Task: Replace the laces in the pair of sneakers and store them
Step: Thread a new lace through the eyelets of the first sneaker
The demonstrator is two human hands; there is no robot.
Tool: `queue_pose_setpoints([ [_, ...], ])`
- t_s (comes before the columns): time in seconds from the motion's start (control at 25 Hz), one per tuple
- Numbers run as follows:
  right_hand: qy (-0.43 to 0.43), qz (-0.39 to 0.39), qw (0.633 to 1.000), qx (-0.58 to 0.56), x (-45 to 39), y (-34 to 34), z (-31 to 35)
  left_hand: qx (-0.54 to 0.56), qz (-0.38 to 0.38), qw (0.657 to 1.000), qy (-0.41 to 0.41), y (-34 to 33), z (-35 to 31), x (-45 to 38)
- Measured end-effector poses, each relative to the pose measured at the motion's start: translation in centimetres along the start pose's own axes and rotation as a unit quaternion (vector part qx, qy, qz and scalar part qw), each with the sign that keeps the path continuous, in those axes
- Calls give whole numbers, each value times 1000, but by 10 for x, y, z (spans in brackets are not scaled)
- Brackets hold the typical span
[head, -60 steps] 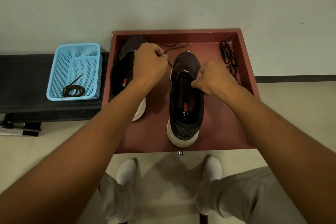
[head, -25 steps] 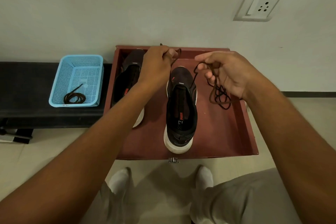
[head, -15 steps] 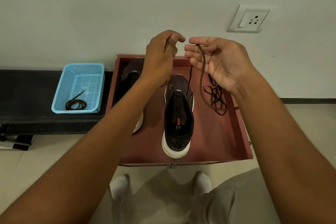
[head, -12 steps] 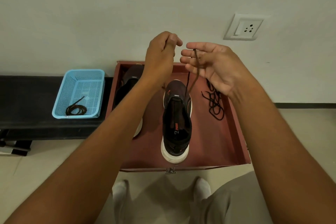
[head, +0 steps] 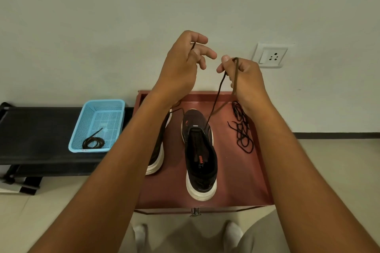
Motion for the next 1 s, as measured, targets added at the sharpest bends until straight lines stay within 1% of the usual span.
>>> queue_pose_setpoints([
  [0.12,-16,14,999,-45,-4,0,12,-3,-24,999,-37,4,-6,-7],
  [0.36,-33,8,993,-112,-13,7,56,16,-58,997,-56,6,-40,-31],
  [0.48,-14,-6,991,-136,-17,12,79,58,-60,995,-45,9,-63,-41],
  [0.6,18,-21,983,-182,-19,14,97,51,-85,994,-43,12,-79,-50],
  [0.8,62,-32,972,-223,-25,17,116,67,-76,995,3,15,-106,-60],
  [0.88,73,-41,969,-231,-28,18,121,83,-76,994,-6,15,-116,-64],
  [1.0,79,-58,972,-214,-31,19,126,79,-83,993,-33,17,-128,-70],
])
Point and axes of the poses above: each hand's wrist, its own x-axis away from the middle knuckle, its own y-axis out of the back of the hand, z = x × y, the point moved 2 cm from there along -x, towards the middle knuckle, and after that the axes turned 11 degrees about -z, right-handed, at the moved point
